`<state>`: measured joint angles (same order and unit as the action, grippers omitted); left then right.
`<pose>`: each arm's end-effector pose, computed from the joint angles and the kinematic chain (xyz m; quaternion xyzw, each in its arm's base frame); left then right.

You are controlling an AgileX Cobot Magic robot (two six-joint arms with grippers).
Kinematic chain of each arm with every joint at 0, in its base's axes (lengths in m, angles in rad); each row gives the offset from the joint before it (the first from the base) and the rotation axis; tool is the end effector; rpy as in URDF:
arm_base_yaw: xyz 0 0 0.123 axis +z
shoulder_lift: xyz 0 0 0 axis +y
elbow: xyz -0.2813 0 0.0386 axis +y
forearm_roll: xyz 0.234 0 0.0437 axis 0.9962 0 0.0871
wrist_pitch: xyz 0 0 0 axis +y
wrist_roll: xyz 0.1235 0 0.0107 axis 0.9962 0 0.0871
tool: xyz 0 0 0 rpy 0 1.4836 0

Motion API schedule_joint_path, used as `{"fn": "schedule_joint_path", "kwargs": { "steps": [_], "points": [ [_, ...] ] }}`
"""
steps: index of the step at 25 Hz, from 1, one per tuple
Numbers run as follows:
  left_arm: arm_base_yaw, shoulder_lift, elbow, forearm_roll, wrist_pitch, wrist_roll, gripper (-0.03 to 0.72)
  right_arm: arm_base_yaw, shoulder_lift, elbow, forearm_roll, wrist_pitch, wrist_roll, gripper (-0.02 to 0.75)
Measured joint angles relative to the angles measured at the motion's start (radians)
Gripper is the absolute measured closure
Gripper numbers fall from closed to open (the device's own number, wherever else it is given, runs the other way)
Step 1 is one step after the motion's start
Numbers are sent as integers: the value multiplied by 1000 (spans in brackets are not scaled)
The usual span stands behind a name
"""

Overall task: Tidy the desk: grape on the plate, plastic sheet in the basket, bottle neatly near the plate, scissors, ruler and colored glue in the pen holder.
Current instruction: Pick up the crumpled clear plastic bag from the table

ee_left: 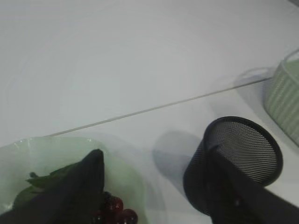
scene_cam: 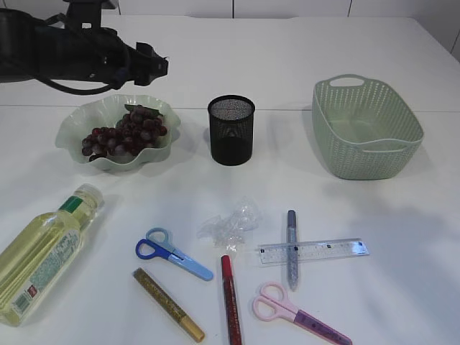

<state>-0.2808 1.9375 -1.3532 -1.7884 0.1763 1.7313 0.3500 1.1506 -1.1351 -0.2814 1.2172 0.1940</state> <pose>0.4415 -0.1495 0.2251 0.1381 0.8361 -0.1612 0.5059 0.2045 0.0402 0.3272 -0.0951 0.9633 -0.0776 0.2386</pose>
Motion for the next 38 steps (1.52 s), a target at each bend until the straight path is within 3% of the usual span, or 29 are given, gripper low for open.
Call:
{"fn": "schedule_joint_path", "kwargs": {
  "steps": [13,21,31,35,38],
  "points": [
    [0,0,2,424,316,-503,209,0,0,0,2,0,0,216],
    [0,0,2,872,440,-900,209,0,0,0,2,0,0,218],
    [0,-54,2,1309,545,-1208,209,0,0,0,10,0,0,218],
    [0,-107,2,1495,566,-1396,238,0,0,0,25,0,0,218],
    [0,-140,2,1570,616,-1489,258,0,0,0,40,0,0,218]
  ]
}}
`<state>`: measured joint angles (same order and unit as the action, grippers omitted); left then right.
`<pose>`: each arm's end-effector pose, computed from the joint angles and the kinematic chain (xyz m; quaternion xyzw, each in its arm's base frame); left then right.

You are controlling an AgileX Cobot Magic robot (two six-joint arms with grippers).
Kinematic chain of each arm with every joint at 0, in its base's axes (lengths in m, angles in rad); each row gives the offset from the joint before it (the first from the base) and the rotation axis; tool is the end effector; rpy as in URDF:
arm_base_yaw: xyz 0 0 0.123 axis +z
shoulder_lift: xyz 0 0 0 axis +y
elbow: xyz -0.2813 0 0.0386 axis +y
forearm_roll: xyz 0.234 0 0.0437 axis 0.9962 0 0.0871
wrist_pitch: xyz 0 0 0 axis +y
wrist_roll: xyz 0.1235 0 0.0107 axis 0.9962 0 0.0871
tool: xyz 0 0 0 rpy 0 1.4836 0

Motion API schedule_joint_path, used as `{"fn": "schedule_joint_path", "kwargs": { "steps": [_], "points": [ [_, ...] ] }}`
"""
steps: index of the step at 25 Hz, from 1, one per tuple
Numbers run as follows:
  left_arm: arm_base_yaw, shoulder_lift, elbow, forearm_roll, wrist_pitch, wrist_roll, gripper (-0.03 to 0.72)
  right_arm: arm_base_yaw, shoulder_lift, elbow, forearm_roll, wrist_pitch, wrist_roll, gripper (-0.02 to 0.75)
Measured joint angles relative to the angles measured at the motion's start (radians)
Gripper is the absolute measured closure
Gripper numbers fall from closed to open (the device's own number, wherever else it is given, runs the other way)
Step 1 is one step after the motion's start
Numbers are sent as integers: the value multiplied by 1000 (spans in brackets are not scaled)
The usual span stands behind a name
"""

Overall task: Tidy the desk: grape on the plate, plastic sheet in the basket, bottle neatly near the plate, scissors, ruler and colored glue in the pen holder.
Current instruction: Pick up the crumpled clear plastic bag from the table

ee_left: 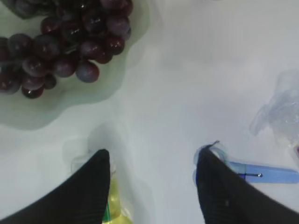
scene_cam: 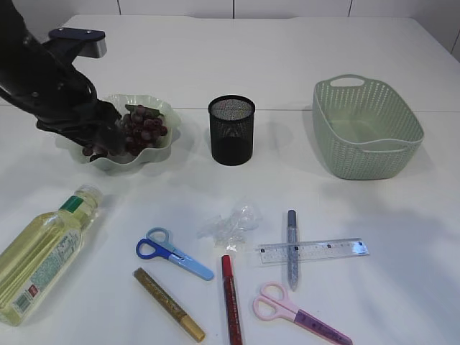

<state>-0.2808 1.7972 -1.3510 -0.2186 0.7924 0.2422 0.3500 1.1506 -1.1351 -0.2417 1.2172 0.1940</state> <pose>0.3616 -0.1242 0.2156 0.1946 0.9544 -0.0959 0.2051 0.2030 0.0445 0.3261 -0.0925 0.9661 -0.0587 0.2339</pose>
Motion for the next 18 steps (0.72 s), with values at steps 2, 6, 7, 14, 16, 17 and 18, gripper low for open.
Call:
{"fn": "schedule_joint_path", "kwargs": {
  "steps": [2,6,7,14,16,17,18],
  "points": [
    [0,-20,0,15,44,-27,262,0,0,0,10,0,0,218],
    [0,-57,0,34,114,-66,264,0,0,0,15,2,0,218],
    [0,-66,0,40,123,-76,264,0,0,0,16,4,0,218],
    [0,-156,75,57,135,-124,264,0,0,0,42,13,0,219],
    [0,-193,126,61,131,-129,264,0,0,0,54,13,0,219],
    [0,-216,155,64,126,-129,264,0,0,0,61,13,0,219],
    [0,-242,184,64,124,-132,264,0,0,0,65,11,0,220]
  ]
}}
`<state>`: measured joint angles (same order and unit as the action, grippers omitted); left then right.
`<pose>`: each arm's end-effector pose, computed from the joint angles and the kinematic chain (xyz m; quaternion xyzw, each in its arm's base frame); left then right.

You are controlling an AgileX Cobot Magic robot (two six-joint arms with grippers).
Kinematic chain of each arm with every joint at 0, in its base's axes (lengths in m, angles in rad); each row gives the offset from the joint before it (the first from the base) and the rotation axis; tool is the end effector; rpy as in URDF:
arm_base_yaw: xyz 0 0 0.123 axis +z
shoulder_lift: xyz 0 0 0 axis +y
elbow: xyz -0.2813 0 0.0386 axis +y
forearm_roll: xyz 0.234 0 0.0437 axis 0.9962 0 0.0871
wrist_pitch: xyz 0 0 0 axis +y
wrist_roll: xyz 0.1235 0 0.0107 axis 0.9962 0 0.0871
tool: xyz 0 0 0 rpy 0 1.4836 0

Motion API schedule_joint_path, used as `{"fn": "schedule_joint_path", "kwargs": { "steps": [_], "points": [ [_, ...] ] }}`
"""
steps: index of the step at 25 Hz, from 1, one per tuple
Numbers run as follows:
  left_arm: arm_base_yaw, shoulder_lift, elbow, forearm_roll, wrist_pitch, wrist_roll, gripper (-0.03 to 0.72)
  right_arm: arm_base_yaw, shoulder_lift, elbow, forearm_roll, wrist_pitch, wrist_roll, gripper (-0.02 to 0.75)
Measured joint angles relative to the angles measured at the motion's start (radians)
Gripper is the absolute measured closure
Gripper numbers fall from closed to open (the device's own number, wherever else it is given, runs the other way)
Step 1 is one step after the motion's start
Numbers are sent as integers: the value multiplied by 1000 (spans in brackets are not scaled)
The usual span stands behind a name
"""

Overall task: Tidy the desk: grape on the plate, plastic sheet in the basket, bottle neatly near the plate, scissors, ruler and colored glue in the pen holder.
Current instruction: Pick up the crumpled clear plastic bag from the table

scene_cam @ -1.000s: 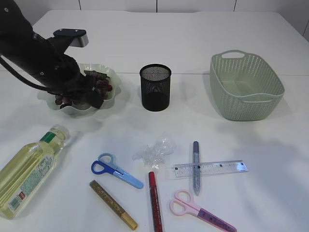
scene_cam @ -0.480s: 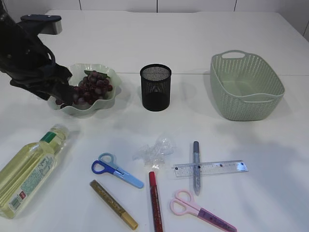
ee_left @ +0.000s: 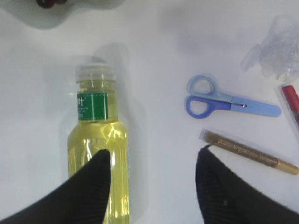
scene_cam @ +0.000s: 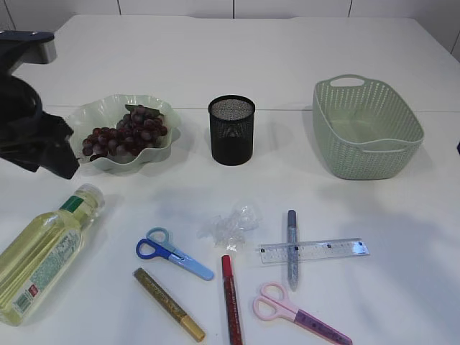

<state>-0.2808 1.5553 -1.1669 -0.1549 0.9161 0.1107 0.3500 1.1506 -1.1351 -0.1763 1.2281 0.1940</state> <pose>0.2942 -0.1006 0.2415 0.1560 0.9696 -0.0833 0.1688 0.1994 0.0510 0.3239 -0.0878 0.9709 -0.0290 0.2208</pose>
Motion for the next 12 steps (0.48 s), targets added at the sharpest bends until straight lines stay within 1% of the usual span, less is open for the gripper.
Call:
{"fn": "schedule_joint_path", "kwargs": {
  "steps": [6,12],
  "points": [
    [0,-159,114,28,-11,-14,264,0,0,0,50,-6,0,223],
    [0,-223,132,77,60,-21,264,0,0,0,95,-7,0,225]
  ]
}}
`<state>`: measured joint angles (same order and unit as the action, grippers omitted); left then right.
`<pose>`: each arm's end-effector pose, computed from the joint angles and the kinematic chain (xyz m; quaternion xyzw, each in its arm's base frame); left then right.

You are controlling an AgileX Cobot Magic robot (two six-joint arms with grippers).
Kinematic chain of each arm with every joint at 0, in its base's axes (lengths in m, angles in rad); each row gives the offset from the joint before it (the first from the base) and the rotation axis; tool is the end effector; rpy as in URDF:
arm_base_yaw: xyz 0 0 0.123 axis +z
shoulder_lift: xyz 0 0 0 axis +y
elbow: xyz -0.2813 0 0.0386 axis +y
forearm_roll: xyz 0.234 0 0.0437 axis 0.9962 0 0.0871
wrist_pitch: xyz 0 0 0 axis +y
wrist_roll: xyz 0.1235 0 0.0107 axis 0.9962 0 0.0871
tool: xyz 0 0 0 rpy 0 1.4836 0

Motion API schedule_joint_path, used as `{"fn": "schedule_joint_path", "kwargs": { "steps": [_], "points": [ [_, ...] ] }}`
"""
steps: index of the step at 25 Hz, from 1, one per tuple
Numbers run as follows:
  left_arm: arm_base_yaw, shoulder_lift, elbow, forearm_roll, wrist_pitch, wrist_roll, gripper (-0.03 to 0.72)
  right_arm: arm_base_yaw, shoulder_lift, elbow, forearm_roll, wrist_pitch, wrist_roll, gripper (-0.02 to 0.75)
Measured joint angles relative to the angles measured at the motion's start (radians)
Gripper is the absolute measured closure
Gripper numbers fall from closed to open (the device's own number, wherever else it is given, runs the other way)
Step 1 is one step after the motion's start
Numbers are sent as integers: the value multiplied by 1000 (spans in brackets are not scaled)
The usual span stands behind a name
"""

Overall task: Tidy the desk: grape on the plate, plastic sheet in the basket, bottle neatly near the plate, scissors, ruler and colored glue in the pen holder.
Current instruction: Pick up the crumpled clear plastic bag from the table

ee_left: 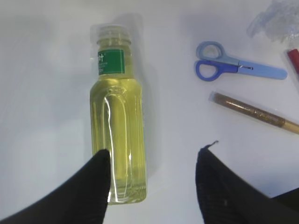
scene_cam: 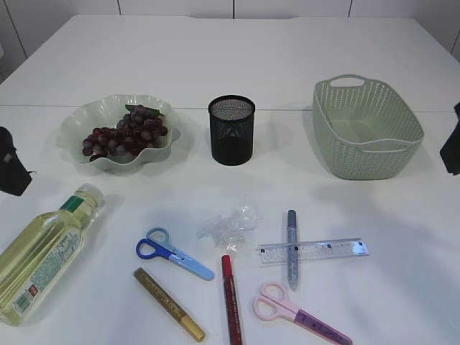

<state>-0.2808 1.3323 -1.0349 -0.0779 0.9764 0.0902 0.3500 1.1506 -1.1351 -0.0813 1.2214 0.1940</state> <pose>0.2419 -0.0781 0.2640 0.1659 0.9668 -0.0538 0.1865 0.1965 0.0616 0.3229 -0.0817 0.9737 0.0173 0.2120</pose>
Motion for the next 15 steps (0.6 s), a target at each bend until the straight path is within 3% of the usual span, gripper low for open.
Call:
{"fn": "schedule_joint_path", "kwargs": {
  "steps": [15],
  "points": [
    [0,0,1,2,30,-1,264,0,0,0,23,-4,0,225]
  ]
}}
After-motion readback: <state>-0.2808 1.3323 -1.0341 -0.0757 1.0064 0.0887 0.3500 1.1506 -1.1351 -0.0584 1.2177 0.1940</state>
